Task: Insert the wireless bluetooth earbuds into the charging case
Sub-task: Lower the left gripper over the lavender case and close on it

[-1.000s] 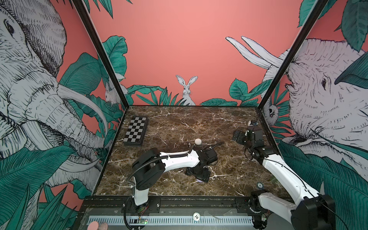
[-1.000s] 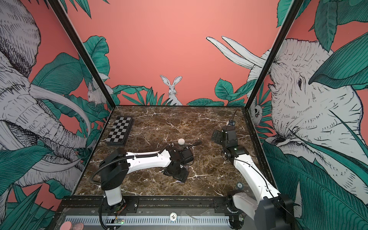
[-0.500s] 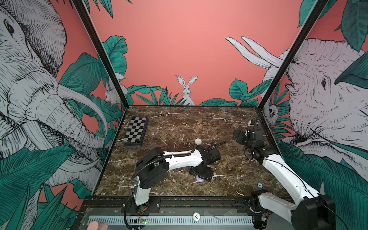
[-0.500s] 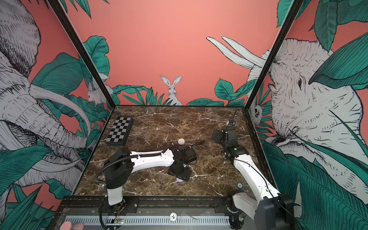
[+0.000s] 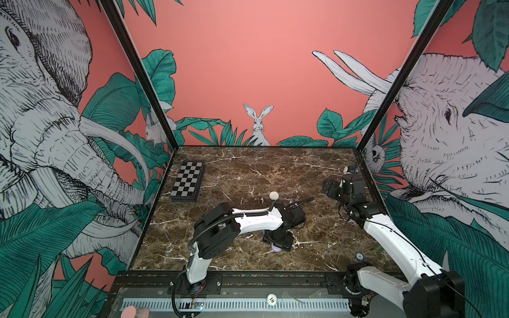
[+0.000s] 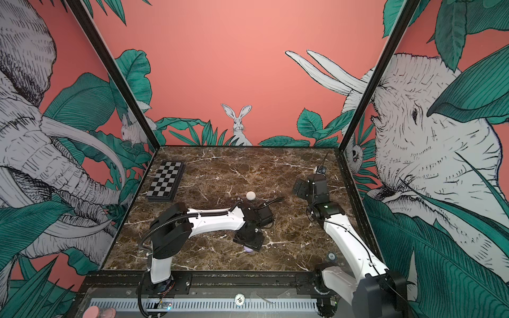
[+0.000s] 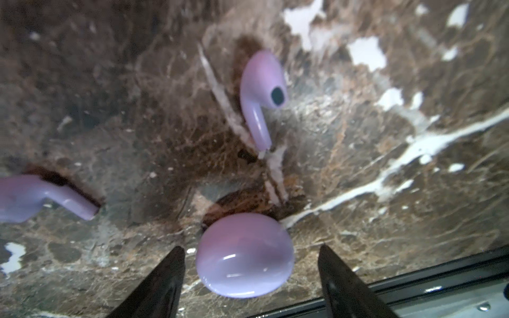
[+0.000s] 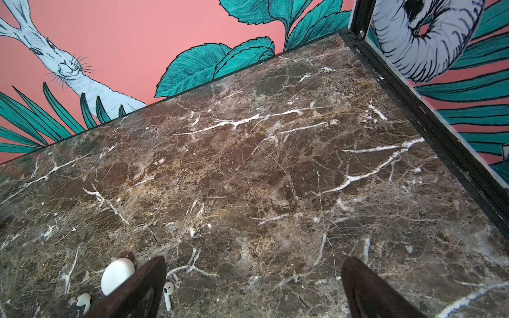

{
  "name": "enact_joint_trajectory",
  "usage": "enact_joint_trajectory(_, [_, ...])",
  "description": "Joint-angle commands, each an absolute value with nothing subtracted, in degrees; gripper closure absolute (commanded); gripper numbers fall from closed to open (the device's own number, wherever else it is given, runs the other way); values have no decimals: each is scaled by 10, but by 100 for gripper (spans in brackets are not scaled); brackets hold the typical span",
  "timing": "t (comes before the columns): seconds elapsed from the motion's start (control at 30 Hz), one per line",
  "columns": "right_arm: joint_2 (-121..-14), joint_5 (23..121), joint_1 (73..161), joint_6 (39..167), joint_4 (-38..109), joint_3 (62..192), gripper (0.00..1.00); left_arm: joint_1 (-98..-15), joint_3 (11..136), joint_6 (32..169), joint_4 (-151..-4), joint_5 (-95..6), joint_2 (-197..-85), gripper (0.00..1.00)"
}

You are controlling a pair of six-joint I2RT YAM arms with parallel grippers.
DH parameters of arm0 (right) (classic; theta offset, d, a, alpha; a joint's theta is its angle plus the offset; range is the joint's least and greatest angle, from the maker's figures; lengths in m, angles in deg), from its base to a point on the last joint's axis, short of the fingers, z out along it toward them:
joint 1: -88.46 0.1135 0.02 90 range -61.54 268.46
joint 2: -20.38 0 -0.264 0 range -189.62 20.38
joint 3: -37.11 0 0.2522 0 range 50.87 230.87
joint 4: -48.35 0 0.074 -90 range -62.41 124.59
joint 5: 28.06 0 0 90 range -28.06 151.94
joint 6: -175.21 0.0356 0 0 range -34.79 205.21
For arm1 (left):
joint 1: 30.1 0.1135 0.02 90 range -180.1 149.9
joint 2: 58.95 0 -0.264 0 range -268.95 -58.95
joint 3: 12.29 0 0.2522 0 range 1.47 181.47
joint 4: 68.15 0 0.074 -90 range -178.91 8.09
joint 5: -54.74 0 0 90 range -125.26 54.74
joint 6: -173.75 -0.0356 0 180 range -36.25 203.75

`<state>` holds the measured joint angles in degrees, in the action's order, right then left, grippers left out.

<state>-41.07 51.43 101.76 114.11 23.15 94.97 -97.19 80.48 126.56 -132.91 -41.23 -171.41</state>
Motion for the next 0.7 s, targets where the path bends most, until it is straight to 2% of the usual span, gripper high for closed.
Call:
enact_joint_trajectory(0.0, [-400, 511, 1020, 1143, 248, 946, 2, -974, 820, 1271, -1353, -389, -1719, 27])
enact_joint_trajectory(0.17, [-398, 511, 1020, 1143, 247, 945, 2, -974, 817, 1273, -1350, -388, -1723, 32])
enact_joint_trajectory(0.67, [-405, 513, 1021, 1145, 252, 946, 2, -974, 811, 1280, -1354, -392, -1726, 39])
